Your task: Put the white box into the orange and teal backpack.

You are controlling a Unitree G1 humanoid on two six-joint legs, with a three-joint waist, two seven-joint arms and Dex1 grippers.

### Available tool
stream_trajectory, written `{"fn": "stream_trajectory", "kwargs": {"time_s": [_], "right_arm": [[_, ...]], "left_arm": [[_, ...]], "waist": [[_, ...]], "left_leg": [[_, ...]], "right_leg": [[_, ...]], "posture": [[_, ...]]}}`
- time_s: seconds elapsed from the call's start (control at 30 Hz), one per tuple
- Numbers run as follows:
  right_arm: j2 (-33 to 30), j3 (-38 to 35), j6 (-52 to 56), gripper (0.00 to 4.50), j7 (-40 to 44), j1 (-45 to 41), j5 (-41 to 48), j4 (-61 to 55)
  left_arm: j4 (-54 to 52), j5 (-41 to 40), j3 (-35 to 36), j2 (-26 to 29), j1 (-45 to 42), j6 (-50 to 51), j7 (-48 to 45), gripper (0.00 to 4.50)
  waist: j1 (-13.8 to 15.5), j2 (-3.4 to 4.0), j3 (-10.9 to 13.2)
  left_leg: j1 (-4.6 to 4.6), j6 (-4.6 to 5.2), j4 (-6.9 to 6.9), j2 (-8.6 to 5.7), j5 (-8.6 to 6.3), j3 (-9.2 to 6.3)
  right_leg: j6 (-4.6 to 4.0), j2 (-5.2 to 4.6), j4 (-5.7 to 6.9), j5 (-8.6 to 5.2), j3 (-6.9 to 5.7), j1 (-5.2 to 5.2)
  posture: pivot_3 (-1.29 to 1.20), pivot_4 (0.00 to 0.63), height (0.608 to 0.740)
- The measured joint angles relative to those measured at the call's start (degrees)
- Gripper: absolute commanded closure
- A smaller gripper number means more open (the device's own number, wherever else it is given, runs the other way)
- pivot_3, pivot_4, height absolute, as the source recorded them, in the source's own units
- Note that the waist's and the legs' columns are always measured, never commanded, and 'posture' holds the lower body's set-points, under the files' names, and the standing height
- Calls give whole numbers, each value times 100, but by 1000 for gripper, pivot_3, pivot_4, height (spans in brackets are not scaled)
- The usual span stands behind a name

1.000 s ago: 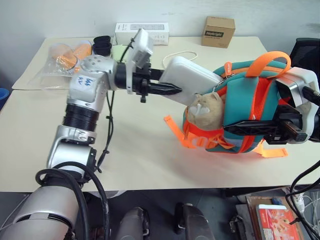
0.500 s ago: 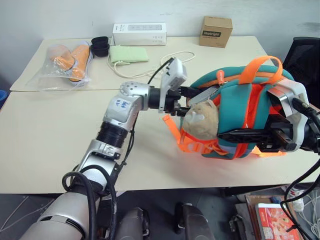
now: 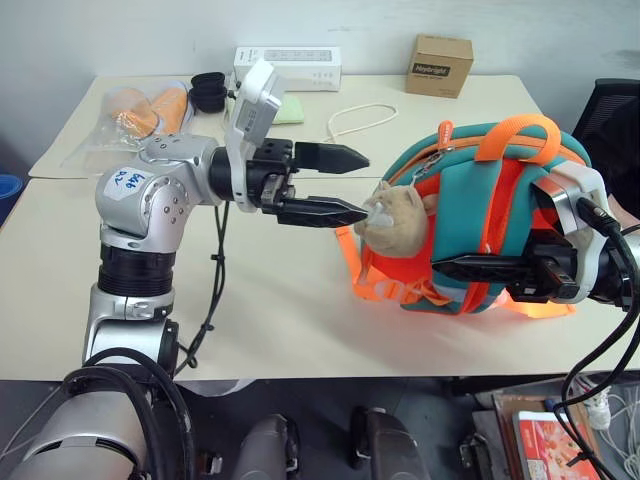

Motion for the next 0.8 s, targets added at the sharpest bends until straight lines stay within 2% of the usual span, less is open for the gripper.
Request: {"fn": "stream_trajectory", "kwargs": {"time_s": [0.1, 0.27, 0.37, 0.57, 0.8], "right_arm": [[0, 0, -2, 4500, -42, -3, 8, 1], [2, 0, 3, 4500, -144, -5, 76, 2], [2, -1, 2, 4500, -219, 1, 105, 1], [103, -159, -25, 4500, -433, 139, 135, -3], [113, -187, -24, 4500, -517, 180, 230, -18]], "left_arm": [[-203, 143, -415, -113, 15, -89, 201, 35], [-48, 955, -1128, -227, 209, -819, 556, 35], [97, 1189, -1312, -218, 211, -1082, 566, 35], [396, 1516, -1372, -116, 216, -1470, 447, 1861], [570, 1545, -1350, -244, 214, -1541, 447, 4025]], "waist": [[-7, 0, 0], [-26, 0, 0], [-24, 0, 0], [-16, 0, 0], [-17, 0, 0]], "left_leg": [[2, 0, 1, 0, 0, 0], [2, -1, 1, 3, 0, 2], [2, -1, 1, 3, 0, 1], [0, 0, 1, 1, 0, 1], [0, 1, 1, 2, 0, 0]], "right_leg": [[0, 2, 1, 0, 0, 0], [0, 5, 1, 0, -2, -2], [-1, 3, 1, 0, -2, -2], [-1, 0, 0, 0, -2, -2], [0, 0, 1, 0, -3, -2]], "posture": [[0, 150, 740], [0, 150, 740], [0, 150, 740], [0, 150, 740], [0, 150, 740]]}}
